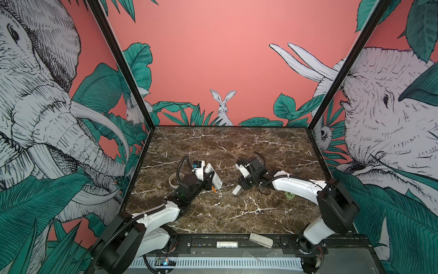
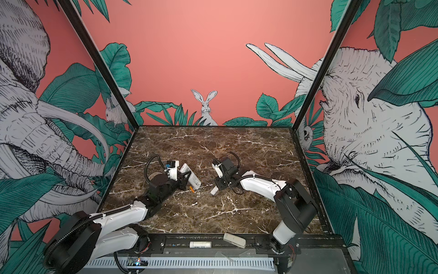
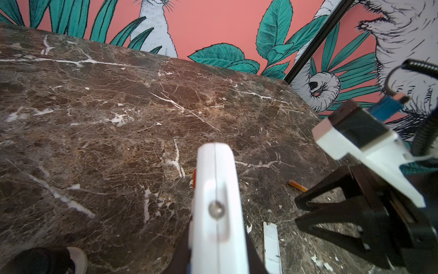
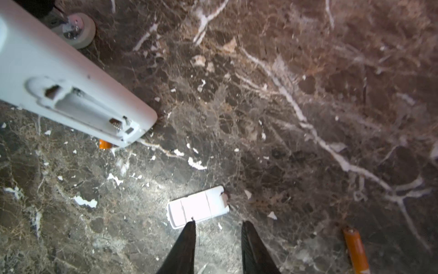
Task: Load the batteries into the remote control
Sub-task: 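Pull the battery cover off the remote with the right gripper and drop it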
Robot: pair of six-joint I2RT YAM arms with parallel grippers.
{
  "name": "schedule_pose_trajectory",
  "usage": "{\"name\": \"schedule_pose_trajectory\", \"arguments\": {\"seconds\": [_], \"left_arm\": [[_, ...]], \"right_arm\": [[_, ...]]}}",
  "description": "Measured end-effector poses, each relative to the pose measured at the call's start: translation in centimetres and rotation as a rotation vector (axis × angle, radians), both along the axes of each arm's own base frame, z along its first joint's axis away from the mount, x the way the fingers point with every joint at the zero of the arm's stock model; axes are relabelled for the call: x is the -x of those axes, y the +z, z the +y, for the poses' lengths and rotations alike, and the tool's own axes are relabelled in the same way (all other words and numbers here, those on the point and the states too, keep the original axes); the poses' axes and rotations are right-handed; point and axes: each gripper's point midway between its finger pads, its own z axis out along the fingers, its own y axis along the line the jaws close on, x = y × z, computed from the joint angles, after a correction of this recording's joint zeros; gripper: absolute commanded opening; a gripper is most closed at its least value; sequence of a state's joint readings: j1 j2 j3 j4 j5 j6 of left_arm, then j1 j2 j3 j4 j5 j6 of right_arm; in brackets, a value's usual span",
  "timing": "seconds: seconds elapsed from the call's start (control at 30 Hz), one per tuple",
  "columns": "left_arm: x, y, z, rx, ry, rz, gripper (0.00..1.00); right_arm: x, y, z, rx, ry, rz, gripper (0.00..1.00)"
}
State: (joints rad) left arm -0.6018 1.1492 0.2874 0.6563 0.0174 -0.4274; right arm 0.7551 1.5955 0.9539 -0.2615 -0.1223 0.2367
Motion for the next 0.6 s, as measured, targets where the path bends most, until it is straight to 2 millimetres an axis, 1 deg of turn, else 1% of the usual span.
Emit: {"name": "schedule_pose_trajectory", "arguments": {"seconds": [0.07, 0.2, 0.47, 0.6], "left_arm": [[0.0, 0.0, 0.0, 0.001, 0.0, 0.0, 0.02], [0.0, 0.0, 0.0, 0.001, 0.0, 0.0, 0.03], [0.3, 0.1, 0.2, -0.001, 0.0, 0.001, 0.02], [0.5, 0.1, 0.4, -0.006, -0.001, 0.006, 0.02]], "right_arm": [[0.5, -0.4, 0.0, 0.007, 0.002, 0.013, 0.31], [0.6, -0.9, 0.2, 0.014, -0.002, 0.018, 0.29], [0.5, -4.2, 0.0, 0.075, -0.01, 0.073, 0.25], [0.3, -4.7, 0.2, 0.085, -0.01, 0.078, 0.23]]}}
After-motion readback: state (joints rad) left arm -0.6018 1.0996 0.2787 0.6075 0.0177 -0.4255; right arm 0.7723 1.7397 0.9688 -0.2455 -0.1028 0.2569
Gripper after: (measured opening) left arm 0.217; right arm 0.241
